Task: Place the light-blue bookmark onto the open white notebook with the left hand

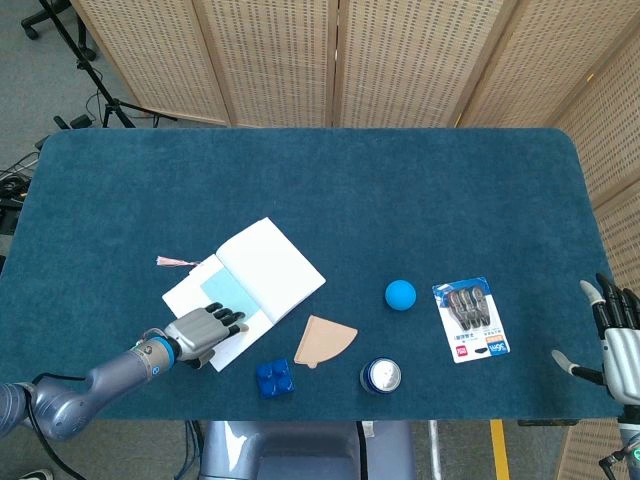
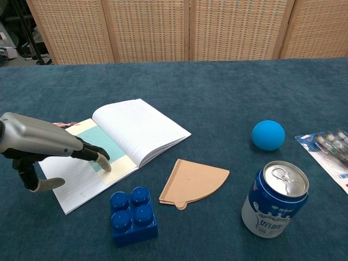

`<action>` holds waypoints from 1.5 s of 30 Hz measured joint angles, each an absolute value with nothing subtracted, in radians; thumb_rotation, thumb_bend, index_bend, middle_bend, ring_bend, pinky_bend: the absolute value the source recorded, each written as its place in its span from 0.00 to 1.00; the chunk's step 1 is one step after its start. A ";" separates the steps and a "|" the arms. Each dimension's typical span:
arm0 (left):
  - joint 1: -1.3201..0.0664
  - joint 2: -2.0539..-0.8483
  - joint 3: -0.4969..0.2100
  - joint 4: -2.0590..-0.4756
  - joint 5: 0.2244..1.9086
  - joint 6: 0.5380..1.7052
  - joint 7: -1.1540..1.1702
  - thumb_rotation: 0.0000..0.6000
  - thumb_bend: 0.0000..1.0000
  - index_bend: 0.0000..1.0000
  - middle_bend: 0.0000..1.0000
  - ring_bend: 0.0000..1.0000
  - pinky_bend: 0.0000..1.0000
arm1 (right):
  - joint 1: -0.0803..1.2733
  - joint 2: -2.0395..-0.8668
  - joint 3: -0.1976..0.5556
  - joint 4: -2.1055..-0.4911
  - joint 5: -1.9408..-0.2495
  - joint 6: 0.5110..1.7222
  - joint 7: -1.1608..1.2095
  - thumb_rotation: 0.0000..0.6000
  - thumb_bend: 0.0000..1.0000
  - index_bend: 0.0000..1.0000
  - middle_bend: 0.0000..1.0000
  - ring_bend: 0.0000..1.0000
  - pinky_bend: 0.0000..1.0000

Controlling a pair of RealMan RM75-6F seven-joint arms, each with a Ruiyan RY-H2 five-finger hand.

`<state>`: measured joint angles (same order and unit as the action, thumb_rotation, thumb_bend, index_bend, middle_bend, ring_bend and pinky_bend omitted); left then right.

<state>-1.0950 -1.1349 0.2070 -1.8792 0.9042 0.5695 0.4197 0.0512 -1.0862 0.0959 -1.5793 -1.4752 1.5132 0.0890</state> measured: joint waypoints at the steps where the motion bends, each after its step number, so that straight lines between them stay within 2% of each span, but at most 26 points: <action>1: -1.095 -1.136 0.207 -1.879 0.904 0.571 0.419 1.00 0.59 0.00 0.00 0.00 0.00 | 0.051 -1.086 0.096 -1.579 -1.475 1.513 0.089 1.00 0.16 0.00 0.00 0.00 0.00; 13: -1.092 -1.116 0.200 -1.895 0.914 0.607 0.409 1.00 0.58 0.00 0.00 0.00 0.00 | 0.050 -1.086 0.097 -1.576 -1.475 1.517 0.092 1.00 0.16 0.00 0.00 0.00 0.00; 24: -1.019 -0.944 0.099 -1.998 1.021 0.710 0.238 1.00 0.56 0.00 0.00 0.00 0.00 | 0.051 -1.086 0.092 -1.582 -1.482 1.513 0.079 1.00 0.16 0.00 0.00 0.00 0.00; 29: -0.956 -0.910 0.091 -2.014 1.077 0.780 0.209 1.00 0.50 0.00 0.00 0.00 0.00 | 0.051 -1.085 0.089 -1.584 -1.488 1.515 0.076 1.00 0.16 0.00 0.00 0.00 0.00; 35: -0.856 -0.921 0.111 -2.004 1.114 0.940 0.251 1.00 0.37 0.00 0.00 0.00 0.00 | 0.051 -1.087 0.087 -1.586 -1.492 1.515 0.064 1.00 0.16 0.00 0.00 0.00 0.00; 38: -0.779 -0.958 0.126 -1.983 1.134 1.066 0.299 1.00 0.35 0.00 0.00 0.00 0.00 | 0.053 -1.091 0.086 -1.588 -1.492 1.514 0.047 1.00 0.16 0.00 0.00 0.00 0.00; 45: -0.514 -1.126 0.149 -1.868 1.223 1.406 0.340 1.00 0.32 0.00 0.00 0.00 0.00 | 0.052 -1.102 0.083 -1.595 -1.503 1.525 -0.001 1.00 0.16 0.00 0.00 0.00 0.00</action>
<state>-0.5144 -1.1257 0.1485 -1.8675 1.2227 1.4062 0.3403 0.0521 -1.1020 0.0830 -1.5952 -1.5035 1.5249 -0.0014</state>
